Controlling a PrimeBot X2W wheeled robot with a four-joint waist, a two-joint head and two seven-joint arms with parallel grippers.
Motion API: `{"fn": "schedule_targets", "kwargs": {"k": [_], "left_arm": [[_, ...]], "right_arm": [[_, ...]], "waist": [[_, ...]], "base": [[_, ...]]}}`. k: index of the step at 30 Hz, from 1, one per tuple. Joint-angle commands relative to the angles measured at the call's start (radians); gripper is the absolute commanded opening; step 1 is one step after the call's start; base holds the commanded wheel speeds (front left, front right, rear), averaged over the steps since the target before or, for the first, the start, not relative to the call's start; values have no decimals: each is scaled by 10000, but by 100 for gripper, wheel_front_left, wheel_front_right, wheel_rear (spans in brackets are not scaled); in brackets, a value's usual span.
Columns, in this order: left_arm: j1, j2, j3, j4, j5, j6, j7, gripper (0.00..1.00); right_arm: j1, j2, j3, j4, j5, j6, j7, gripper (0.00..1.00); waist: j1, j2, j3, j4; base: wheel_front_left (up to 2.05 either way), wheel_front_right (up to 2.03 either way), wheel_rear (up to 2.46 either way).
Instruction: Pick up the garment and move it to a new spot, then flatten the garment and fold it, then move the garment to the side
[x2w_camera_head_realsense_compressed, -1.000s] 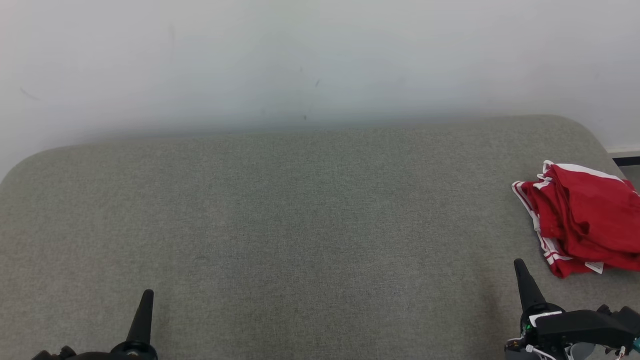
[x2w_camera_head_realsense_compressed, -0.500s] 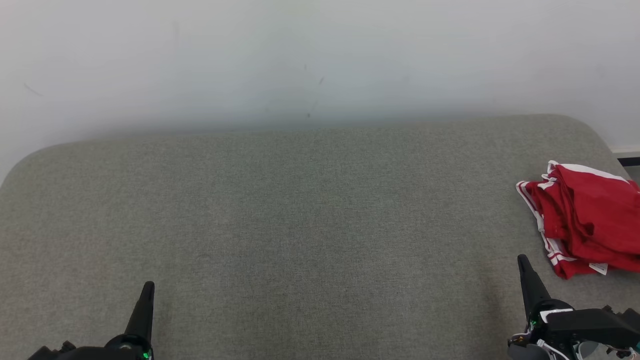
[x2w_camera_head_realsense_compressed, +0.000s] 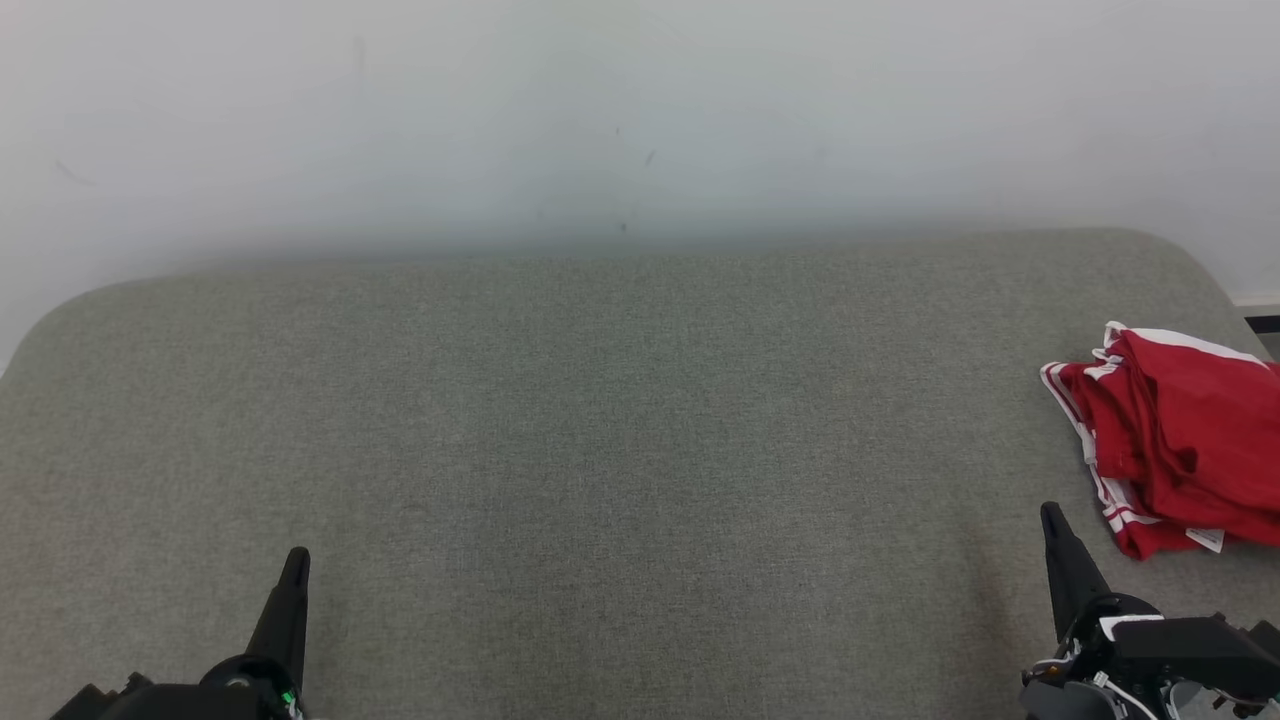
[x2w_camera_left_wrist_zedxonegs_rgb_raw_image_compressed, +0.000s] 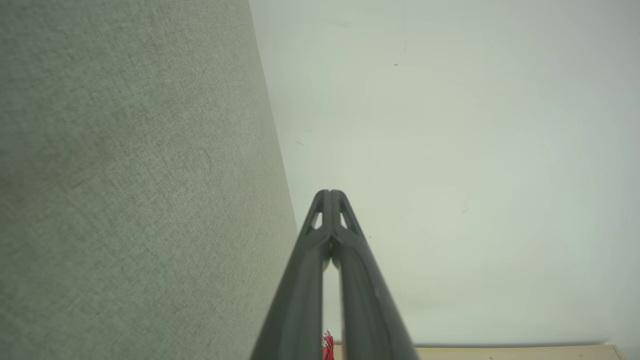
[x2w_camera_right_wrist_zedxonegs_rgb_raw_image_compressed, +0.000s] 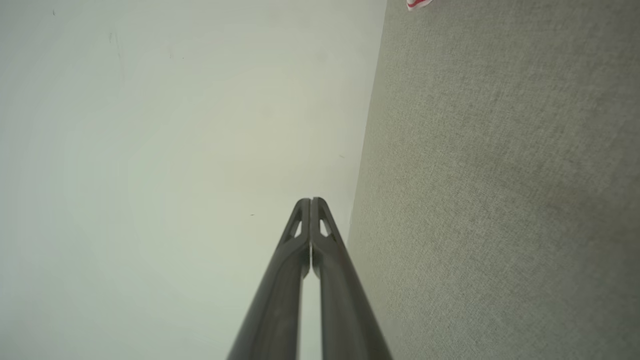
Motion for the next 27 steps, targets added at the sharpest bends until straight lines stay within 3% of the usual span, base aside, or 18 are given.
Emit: {"fn": "schedule_targets", "kwargs": {"k": [1, 10, 27], "left_arm": [[-137, 58, 42, -2, -287, -59, 90, 0], [-247, 64, 59, 19, -850, -96, 238, 0], [-235, 63, 59, 19, -841, -89, 242, 0]], "right_arm": [[90, 39, -81, -105, 280, 7, 89, 0], [116, 93, -196, -225, 834, 7, 238, 0], [116, 88, -190, -215, 799, 7, 244, 0]], "waist": [[0, -1, 10, 18], [0, -1, 43, 73], [0, -1, 45, 75]], "base": [[0, 0, 0], [0, 0, 0], [0, 0, 0]]}}
